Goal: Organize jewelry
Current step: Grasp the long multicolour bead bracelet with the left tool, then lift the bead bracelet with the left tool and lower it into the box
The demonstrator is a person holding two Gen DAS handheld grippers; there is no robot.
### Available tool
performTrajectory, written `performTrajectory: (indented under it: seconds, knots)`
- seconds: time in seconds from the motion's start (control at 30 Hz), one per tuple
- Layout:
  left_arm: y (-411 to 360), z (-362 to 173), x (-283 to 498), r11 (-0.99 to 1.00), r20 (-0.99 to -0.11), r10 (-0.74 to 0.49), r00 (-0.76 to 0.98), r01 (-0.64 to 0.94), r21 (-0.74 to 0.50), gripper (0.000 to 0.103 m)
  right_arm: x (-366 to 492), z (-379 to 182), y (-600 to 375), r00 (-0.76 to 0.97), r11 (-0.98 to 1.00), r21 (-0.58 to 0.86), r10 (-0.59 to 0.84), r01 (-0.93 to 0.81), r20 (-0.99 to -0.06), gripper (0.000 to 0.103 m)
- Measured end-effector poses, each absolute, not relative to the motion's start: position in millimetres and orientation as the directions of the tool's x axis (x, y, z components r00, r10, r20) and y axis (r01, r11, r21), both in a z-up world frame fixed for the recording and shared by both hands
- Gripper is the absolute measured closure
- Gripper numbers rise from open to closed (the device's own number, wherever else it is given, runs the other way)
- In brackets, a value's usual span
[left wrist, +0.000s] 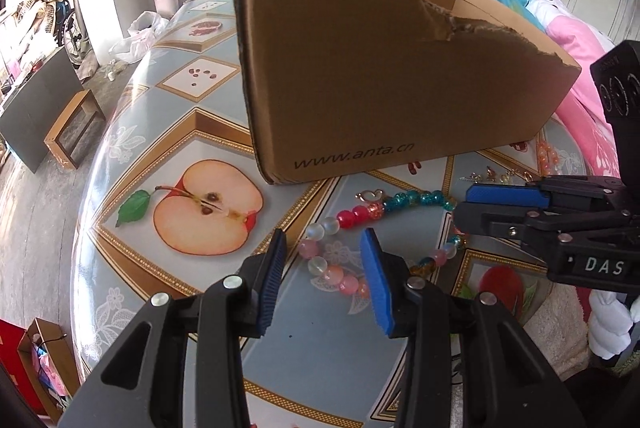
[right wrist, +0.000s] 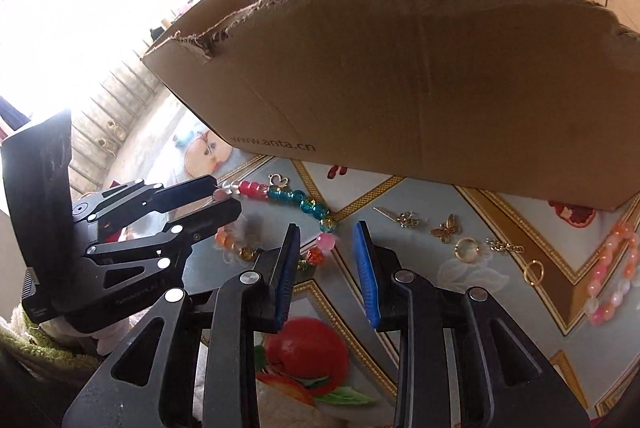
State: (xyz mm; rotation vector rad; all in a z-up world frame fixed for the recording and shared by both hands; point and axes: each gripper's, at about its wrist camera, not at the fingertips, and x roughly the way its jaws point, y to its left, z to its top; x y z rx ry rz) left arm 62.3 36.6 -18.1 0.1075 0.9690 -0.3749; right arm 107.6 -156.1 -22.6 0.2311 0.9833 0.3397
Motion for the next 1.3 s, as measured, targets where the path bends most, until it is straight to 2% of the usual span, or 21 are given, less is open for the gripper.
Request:
performTrajectory:
  seconds: [0.13,0.2,0.3,0.33,0.6,0.9,1.03,1.3]
  knots:
    - [30.6,-18.6,59.3,0.920,-0.815,-0.277,0.509,0.384,-0.074,0.068,113.4,-20.1,-142.0,0.521,0.940,0.284,0.341,-0.188,-0.782,0.080]
    - [27.9,-19.1,58.0,0.925,-0.815,-0.251,0.523,0.379,-0.041,0.073,112.2,-20.1,-134.1,0.523,0.948,0.253,0.318,-0.194,-0.791,0.094]
    - [23.1,-20.1,57.4,0.926,-0.810,-0.215,0.546,0.377,0.009,0.085,114.3,-20.5,-122.6,0.535,0.958,0.209,0.282,-0.194,-0.796,0.096]
    - [22.9,-20.1,57.5,0.926,-0.807,-0.211,0.551,0.376,0.015,0.093,113.7,-19.4,-120.4,0.541,0.959,0.206,0.279,-0.193,-0.794,0.096]
    - [31.3,-6.7,48.3,0.924,-0.782,-0.268,0.562,0.381,-0.043,0.094,95.3,3.7,-110.6,0.601,0.960,0.191,0.278,-0.206,-0.749,0.096]
    - [44.8,32.2,31.1,0.908,-0.721,-0.365,0.588,0.396,-0.137,0.094,69.4,35.7,-119.2,0.656,0.957,0.202,0.290,-0.208,-0.697,0.096]
    - [47.0,60.0,27.5,0.893,-0.670,-0.413,0.616,0.419,-0.165,0.094,58.7,57.3,-132.0,0.693,0.956,0.192,0.294,-0.222,-0.658,0.096]
    - [44.0,123.0,46.7,0.865,-0.530,-0.483,0.697,0.475,-0.164,0.094,58.1,117.8,-144.8,0.808,0.960,0.127,0.278,-0.249,-0.519,0.096]
